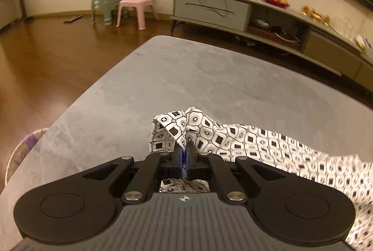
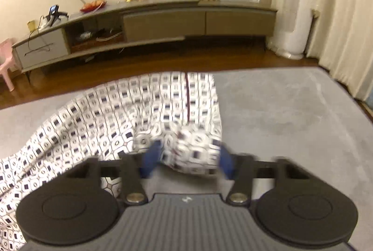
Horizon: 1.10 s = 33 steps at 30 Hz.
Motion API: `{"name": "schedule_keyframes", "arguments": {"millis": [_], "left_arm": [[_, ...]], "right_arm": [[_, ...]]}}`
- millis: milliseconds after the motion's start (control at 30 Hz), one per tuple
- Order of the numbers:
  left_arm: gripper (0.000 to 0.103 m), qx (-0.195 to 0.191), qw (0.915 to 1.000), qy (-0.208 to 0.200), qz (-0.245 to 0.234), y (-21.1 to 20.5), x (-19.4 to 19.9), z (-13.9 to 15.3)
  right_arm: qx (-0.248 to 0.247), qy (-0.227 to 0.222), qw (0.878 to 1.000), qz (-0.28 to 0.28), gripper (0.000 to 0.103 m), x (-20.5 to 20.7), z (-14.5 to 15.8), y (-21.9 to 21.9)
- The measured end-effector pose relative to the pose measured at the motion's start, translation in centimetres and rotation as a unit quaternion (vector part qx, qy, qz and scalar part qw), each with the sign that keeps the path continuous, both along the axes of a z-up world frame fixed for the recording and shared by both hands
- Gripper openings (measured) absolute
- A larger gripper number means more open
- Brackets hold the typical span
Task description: Fold clothes
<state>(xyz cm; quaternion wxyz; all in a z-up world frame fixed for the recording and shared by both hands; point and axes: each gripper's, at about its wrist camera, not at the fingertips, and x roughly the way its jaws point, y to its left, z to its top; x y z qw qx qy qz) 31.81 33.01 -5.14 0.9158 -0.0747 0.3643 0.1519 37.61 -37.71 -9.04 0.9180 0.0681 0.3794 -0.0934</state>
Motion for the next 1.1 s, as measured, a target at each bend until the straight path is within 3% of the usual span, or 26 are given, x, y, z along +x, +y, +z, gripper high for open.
{"name": "schedule_keyframes", "arguments": {"millis": [67,133,267,367,400,433,467,500,533,567,600,667,767,867,967,1100], "left_arm": [[0.001,0.010,0.9999,-0.002,-0.009,-0.3,0.1,-0.3],[0.001,0.005,0.9998,-0.019,0.009,0.5,-0.1,0.3],[0.001,-0.042,0.9939,-0.070,0.074,4.1,-1.4,2.6],[0.001,-0.053,0.9957,-0.054,0.052,3.7,-0.9,2.4],[0.001,-0.056,0.9966,-0.041,0.044,3.2,-0.6,2.1],[0.003,-0.059,0.9973,-0.024,0.036,2.6,-0.2,1.7],[0.010,-0.062,0.9976,-0.008,0.029,1.9,0.2,1.3],[0.027,-0.065,0.9976,0.009,0.021,1.2,0.6,1.0],[0.039,-0.059,0.9981,0.010,0.016,0.5,0.3,1.4],[0.061,-0.048,0.9988,0.004,0.011,-0.2,-0.3,2.2],[0.075,-0.037,0.9993,-0.001,0.007,-0.9,-0.9,3.0],[0.085,-0.018,0.9997,-0.012,-0.006,-2.3,-2.4,4.7],[0.086,0.005,0.9982,-0.025,-0.054,-5.5,-6.0,7.4],[0.089,-0.001,0.9930,-0.024,-0.115,-8.9,-10.4,8.7],[0.090,-0.025,0.9857,0.013,-0.166,-13.1,-13.8,6.4],[0.090,0.014,0.9840,0.060,-0.167,-17.8,-15.7,2.3]], "right_arm": [[0.001,-0.004,1.000,0.016,0.017,-0.2,0.0,-0.1],[-0.005,-0.010,0.999,0.032,0.013,-0.6,0.5,-0.1],[-0.012,-0.051,0.998,0.038,0.012,-4.9,6.2,-1.8],[-0.054,-0.028,0.998,0.030,0.012,-8.4,8.8,-3.3],[-0.074,-0.009,0.997,0.024,0.012,-8.7,8.4,-3.4],[-0.094,0.011,0.995,0.018,0.014,-9.0,7.8,-3.4],[-0.113,0.031,0.993,0.012,0.020,-9.3,7.2,-3.4],[-0.133,0.050,0.990,0.006,0.024,-9.5,6.7,-3.4],[-0.138,0.059,0.989,0.004,0.029,-9.9,6.3,-3.0],[-0.142,0.066,0.988,0.003,0.036,-10.4,6.0,-2.5],[-0.142,0.045,0.989,-0.001,0.041,-11.7,6.5,-1.7],[-0.126,0.000,0.992,-0.001,0.061,-14.8,7.6,0.1],[-0.072,-0.040,0.995,0.048,0.065,-19.9,8.5,3.5],[-0.002,-0.031,0.992,0.125,0.066,-23.6,8.0,7.3],[0.021,-0.020,0.982,0.189,0.072,-25.8,7.3,11.3],[-0.015,-0.001,0.972,0.234,0.072,-27.8,6.0,15.3]]}}
